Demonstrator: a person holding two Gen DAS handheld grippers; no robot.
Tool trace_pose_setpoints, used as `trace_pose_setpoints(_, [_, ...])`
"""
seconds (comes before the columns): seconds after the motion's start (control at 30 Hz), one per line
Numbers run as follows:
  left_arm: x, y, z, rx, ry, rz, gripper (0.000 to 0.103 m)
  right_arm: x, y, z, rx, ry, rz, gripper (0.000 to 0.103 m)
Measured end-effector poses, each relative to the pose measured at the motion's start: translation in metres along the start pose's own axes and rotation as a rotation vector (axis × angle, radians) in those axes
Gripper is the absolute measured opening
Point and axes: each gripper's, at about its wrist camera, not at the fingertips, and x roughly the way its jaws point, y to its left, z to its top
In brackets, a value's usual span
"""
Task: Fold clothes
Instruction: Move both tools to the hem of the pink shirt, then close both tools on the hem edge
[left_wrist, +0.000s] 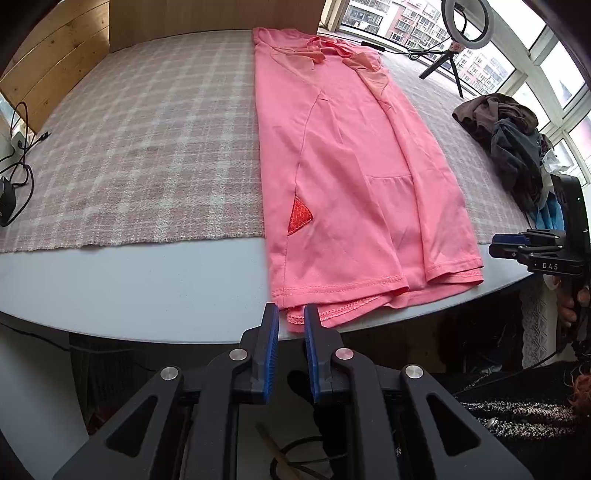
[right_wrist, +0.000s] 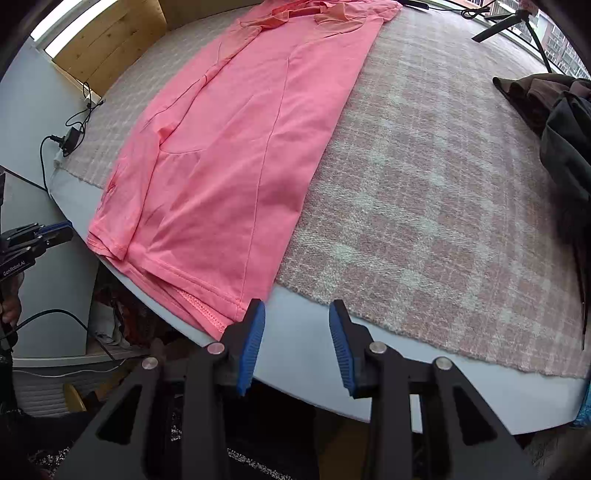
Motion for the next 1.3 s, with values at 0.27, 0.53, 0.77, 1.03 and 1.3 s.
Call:
trace_pose_setpoints(0.27, [-0.027,-0.003,0.075,0.11,-0.066,-0.015,0.017,-0.023,-0.014,0.042,0.033,-0.013,0.054,0.036])
trace_pose_setpoints(0.53, [-0.007,0.01,0.127,0.27,-0.03,-0.049,0.022,-0.024,-0.02,0.02,0.189,-0.006,0.008,0.042])
trace_pose_setpoints(0.77, [0.023,0.034,0.082,0.268,0.115,-0.132,0.022,-0.003,0.003,-0.007,0.317,0.0,0.021,0.042])
trace_pose_setpoints(1.03, [0.038,0.03,0.058,0.255,0.182,-0.221,0.024,0.013,0.037,-0.003,0.314,0.007,-0.013,0.043])
trace_pose_setpoints(1.3, [0.051,0.01,0.049,0.273,0.217,-0.199,0.029,0.026,0.072,0.008,0.203,0.011,-0.06,0.043])
